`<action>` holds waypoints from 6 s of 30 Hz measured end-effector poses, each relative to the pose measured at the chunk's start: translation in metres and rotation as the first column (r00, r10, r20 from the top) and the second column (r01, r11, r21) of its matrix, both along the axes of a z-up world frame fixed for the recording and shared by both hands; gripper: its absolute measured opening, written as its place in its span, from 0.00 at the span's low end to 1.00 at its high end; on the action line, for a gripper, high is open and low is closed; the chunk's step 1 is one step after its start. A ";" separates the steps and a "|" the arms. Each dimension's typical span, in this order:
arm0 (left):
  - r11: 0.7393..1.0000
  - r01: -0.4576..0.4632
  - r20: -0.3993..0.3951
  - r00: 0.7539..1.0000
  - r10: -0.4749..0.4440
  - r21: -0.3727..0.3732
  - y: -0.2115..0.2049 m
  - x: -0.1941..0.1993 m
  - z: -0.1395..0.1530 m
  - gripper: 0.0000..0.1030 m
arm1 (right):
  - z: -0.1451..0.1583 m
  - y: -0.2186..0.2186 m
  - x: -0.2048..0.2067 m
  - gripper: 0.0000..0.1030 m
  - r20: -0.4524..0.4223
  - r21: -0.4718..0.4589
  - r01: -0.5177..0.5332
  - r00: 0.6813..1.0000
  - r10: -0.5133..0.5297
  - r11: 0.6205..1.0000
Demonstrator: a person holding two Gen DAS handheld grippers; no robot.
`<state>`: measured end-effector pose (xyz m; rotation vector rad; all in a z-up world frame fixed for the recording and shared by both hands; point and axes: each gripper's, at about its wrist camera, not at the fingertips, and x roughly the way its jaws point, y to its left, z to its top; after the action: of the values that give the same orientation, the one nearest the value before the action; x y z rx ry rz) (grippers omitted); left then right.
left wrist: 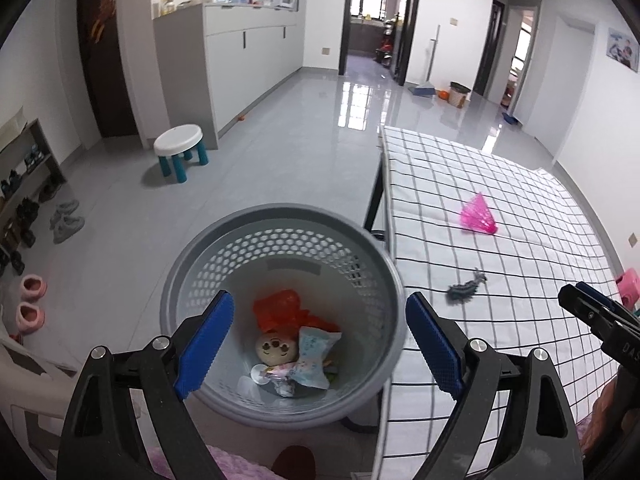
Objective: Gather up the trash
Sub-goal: 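Move both tools back over the beaded strip and pink shuttlecock, then grasp the dark beaded strip with the left tool and lift it, then hold the beaded strip up with the left tool while the right tool grasps the pink shuttlecock, then carry the beaded strip and shuttlecock over the basket with both tools, then open both tools to drop the strip and shuttlecock into the basket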
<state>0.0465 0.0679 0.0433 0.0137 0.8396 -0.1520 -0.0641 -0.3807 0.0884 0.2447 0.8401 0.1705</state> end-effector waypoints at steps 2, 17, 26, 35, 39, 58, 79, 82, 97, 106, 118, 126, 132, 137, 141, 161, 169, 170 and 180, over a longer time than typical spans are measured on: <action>1.000 0.011 -0.003 1.000 -0.011 0.006 -0.009 0.000 0.000 0.84 | 0.001 -0.011 -0.004 0.71 0.002 -0.006 0.012 1.000 -0.012 1.000; 0.986 0.156 -0.053 0.987 -0.153 0.053 -0.102 0.003 -0.023 0.84 | -0.022 -0.078 -0.013 0.71 -0.027 0.008 0.084 0.996 -0.083 0.996; 0.968 0.235 -0.091 0.970 -0.227 0.087 -0.152 0.019 -0.057 0.85 | -0.036 -0.094 -0.013 0.71 -0.038 0.062 0.096 0.995 -0.093 0.993; 0.950 0.279 -0.128 0.956 -0.263 0.138 -0.173 0.041 -0.092 0.85 | -0.042 -0.098 -0.011 0.71 -0.041 0.114 0.077 0.997 -0.073 0.991; 0.945 0.293 -0.130 0.953 -0.275 0.143 -0.178 0.049 -0.099 0.85 | -0.042 -0.098 -0.012 0.71 -0.034 0.129 0.072 0.997 -0.068 0.989; 0.925 0.364 -0.189 0.921 -0.341 0.110 -0.197 0.070 -0.124 0.60 | -0.038 -0.101 -0.016 0.71 -0.024 0.153 0.072 0.997 -0.069 0.986; 0.948 0.305 -0.056 0.952 -0.301 0.088 -0.166 0.043 -0.075 0.38 | -0.041 -0.094 0.004 0.71 -0.060 0.115 0.070 0.996 -0.064 0.991; 0.960 0.269 -0.037 0.963 -0.267 0.079 -0.153 0.045 -0.065 0.38 | -0.034 -0.087 0.017 0.71 -0.050 0.072 0.042 0.998 -0.038 0.997; 0.979 0.199 0.004 0.980 -0.199 0.054 -0.126 0.046 -0.058 0.38 | -0.031 -0.052 0.122 0.71 -0.086 -0.168 -0.188 0.981 0.176 0.968; 0.979 0.201 0.000 0.980 -0.201 0.021 -0.120 0.047 -0.056 0.38 | -0.061 -0.039 0.182 0.71 -0.144 -0.258 -0.328 0.943 0.300 0.909; 0.981 0.193 -0.022 0.981 -0.192 0.013 -0.118 0.052 -0.062 0.38 | -0.101 -0.030 0.212 0.71 -0.186 -0.310 -0.368 0.928 0.323 0.877; 0.982 0.186 -0.030 0.982 -0.186 0.020 -0.117 0.052 -0.064 0.38 | -0.109 -0.020 0.217 0.45 -0.172 -0.311 -0.370 0.928 0.330 0.876; 0.984 0.177 -0.023 0.984 -0.176 0.018 -0.116 0.052 -0.060 0.38 | -0.098 -0.018 0.201 0.40 -0.161 -0.259 -0.337 0.939 0.303 0.905; 0.987 0.162 -0.005 0.987 -0.162 0.010 -0.109 0.050 -0.052 0.38 | -0.074 -0.018 0.169 0.40 -0.142 -0.201 -0.282 0.956 0.257 0.938; 0.990 0.144 0.011 0.989 -0.144 0.010 -0.102 0.045 -0.046 0.38 | -0.057 -0.013 0.139 0.40 -0.147 -0.171 -0.245 0.964 0.221 0.954; 0.998 -0.024 0.045 0.999 0.022 0.053 0.001 0.019 -0.025 0.38 | -0.009 0.080 0.039 0.40 -0.068 -0.105 -0.222 0.974 0.216 0.969; 0.987 -0.135 0.040 0.990 0.132 0.084 0.055 0.025 -0.024 0.38 | 0.005 0.148 0.049 0.40 -0.016 -0.067 -0.319 0.948 0.319 0.945; 0.986 -0.144 0.041 0.989 0.141 0.085 0.060 0.027 -0.023 0.38 | 0.005 0.156 0.052 0.40 -0.012 -0.066 -0.329 0.944 0.329 0.942; 0.983 -0.154 0.020 0.988 0.153 0.099 0.076 0.039 -0.030 0.40 | -0.021 0.192 0.073 0.41 -0.072 -0.071 -0.358 0.933 0.353 0.931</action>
<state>0.0854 0.1437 0.0136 0.0445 0.8316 0.0354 0.0087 -0.1885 0.0673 0.0160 0.9434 0.4691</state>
